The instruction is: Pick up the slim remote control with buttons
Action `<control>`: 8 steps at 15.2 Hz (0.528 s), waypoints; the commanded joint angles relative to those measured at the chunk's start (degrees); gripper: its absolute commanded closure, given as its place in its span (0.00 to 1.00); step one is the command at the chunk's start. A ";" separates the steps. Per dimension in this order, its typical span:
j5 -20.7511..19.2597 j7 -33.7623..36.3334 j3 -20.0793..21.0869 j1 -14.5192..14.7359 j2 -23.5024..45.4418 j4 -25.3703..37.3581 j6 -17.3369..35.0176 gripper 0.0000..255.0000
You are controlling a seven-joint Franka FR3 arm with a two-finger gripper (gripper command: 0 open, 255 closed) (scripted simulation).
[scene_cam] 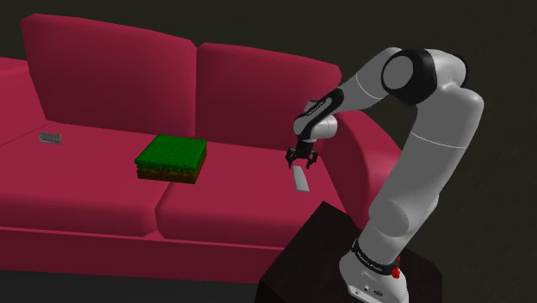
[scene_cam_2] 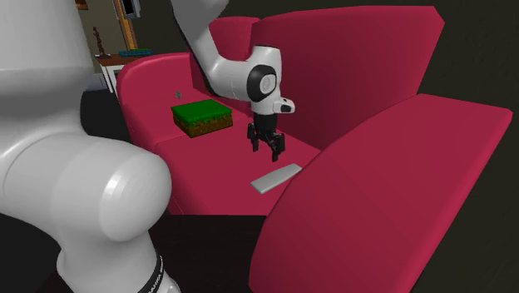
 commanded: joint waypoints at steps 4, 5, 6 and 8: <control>4.77 -1.79 -0.98 -3.16 10.32 5.10 4.70 0.00; 4.98 -1.85 -0.95 -3.37 10.78 5.35 4.88 0.00; 5.39 -2.13 -0.72 -3.53 11.52 5.39 5.56 0.00; 6.21 -2.71 -0.24 -3.87 13.02 5.51 6.90 0.00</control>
